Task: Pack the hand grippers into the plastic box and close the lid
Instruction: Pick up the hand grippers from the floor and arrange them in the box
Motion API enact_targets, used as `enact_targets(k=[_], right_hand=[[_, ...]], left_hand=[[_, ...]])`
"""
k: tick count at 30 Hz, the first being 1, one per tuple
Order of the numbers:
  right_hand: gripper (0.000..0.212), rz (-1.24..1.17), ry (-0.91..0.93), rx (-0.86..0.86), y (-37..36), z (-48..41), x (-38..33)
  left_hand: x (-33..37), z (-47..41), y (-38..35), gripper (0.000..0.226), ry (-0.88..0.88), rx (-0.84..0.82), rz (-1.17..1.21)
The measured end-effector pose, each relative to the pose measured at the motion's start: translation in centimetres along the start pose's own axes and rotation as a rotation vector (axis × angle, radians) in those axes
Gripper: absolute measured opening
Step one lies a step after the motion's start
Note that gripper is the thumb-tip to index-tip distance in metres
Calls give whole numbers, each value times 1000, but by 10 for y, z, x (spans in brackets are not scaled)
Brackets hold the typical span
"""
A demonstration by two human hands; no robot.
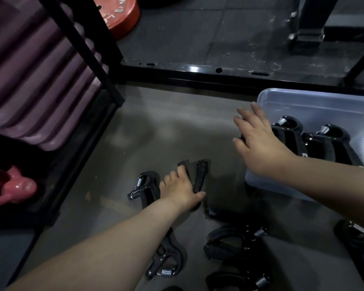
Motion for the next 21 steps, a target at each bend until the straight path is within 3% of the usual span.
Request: enact_targets(k=[8, 17, 21], right_hand=[[56, -4, 22, 11, 0, 1, -1], [55, 3, 39, 32, 0, 2, 0], [55, 1, 38, 31, 1, 2, -1]], left_hand=[[-1, -2, 0, 107, 35, 31, 62], [2, -4, 13, 93, 48, 214, -35], [8, -7, 35, 75, 74, 382, 190]])
Point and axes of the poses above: each hand's wrist, its own z-axis away from the middle knuckle, its own y-axis out of the back of the hand, x = y × z, the point moved 6 cm from there along -z, towards the middle knuckle, and after that the axes turned 10 degrees about x, right-handed, at the moved point
